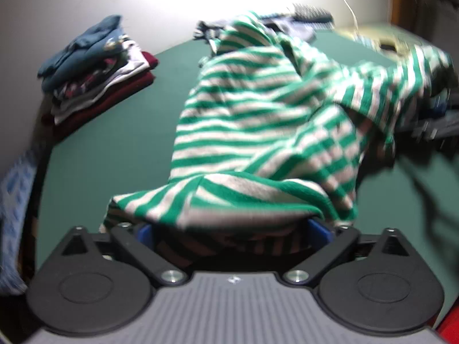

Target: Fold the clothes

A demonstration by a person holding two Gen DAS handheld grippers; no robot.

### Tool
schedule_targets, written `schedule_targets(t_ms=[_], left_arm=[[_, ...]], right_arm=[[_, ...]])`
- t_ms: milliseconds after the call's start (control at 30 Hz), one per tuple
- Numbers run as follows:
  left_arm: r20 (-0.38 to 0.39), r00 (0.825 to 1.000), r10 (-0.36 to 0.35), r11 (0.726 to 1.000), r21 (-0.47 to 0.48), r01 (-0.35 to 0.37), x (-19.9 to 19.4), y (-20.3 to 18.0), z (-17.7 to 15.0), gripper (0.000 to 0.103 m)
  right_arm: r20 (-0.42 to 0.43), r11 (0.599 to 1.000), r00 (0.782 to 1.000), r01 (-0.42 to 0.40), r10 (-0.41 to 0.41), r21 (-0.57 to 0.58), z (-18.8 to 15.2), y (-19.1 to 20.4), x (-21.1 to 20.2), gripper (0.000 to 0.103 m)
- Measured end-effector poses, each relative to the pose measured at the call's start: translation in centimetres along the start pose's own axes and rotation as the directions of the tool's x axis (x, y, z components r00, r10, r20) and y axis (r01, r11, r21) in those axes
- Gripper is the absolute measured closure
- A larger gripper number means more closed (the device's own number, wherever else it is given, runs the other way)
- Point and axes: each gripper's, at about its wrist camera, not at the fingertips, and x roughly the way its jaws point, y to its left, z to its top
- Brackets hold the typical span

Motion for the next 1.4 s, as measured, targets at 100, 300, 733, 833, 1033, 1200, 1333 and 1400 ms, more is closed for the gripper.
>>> schedule_targets(t_ms=[100, 300, 733, 833, 1033, 1200, 1333, 1400], left_arm=[[0.022, 0.997, -0.070, 0.988, -0.140, 0.072, 0.2, 1.2, 1.0, 0.051], [0.086, 0.996, -0.036, 0.971, -0.234, 0.056, 0.0, 3.7, 3.9, 0.077], [0.199, 0.975, -0.099, 0.984, -0.124, 0.126, -3.2, 2.9, 5.3, 0.033], [0.158, 0.972, -0.174, 0.982, -0.043, 0.183, -2.8, 0.2, 4.0, 0.032], [0.059, 0.980, -0.189, 0.980, 0.081, 0.184, -0.1, -4.5, 1.6, 0.034], [0.038, 0.995, -0.092, 0.996, -0.004, 0.092, 3.3, -2.7, 3.1, 0.064], [0.086, 0.994, -0.065, 0.992, -0.103, 0.074, 3.7, 1.1, 6.4, 0.073], [0.102, 0.994, -0.036, 0.991, -0.125, 0.048, 4.1, 2.8, 8.2, 0.075]], right_arm=[[-0.003, 0.999, 0.999, -0.045, 0.045, 0.000, 1.0, 0.6, 0.2, 0.093], [0.166, 0.961, 0.960, -0.246, 0.224, 0.125, 5.5, -0.9, -3.7, 0.097], [0.287, 0.936, 0.948, -0.222, 0.141, 0.273, 13.4, -3.8, 2.3, 0.097], [0.244, 0.943, 0.962, -0.190, 0.123, 0.274, 13.5, -4.3, 4.1, 0.095], [0.182, 0.949, 0.977, -0.159, 0.111, 0.273, 13.2, -5.6, 6.0, 0.062], [0.156, 0.944, 0.960, -0.260, 0.231, 0.203, 10.0, -6.1, 0.7, 0.053], [0.049, 0.978, 0.983, -0.183, 0.179, 0.103, 6.7, -3.9, 1.7, 0.047], [0.031, 0.974, 0.984, -0.180, 0.177, 0.139, 6.0, -3.5, 3.0, 0.050]])
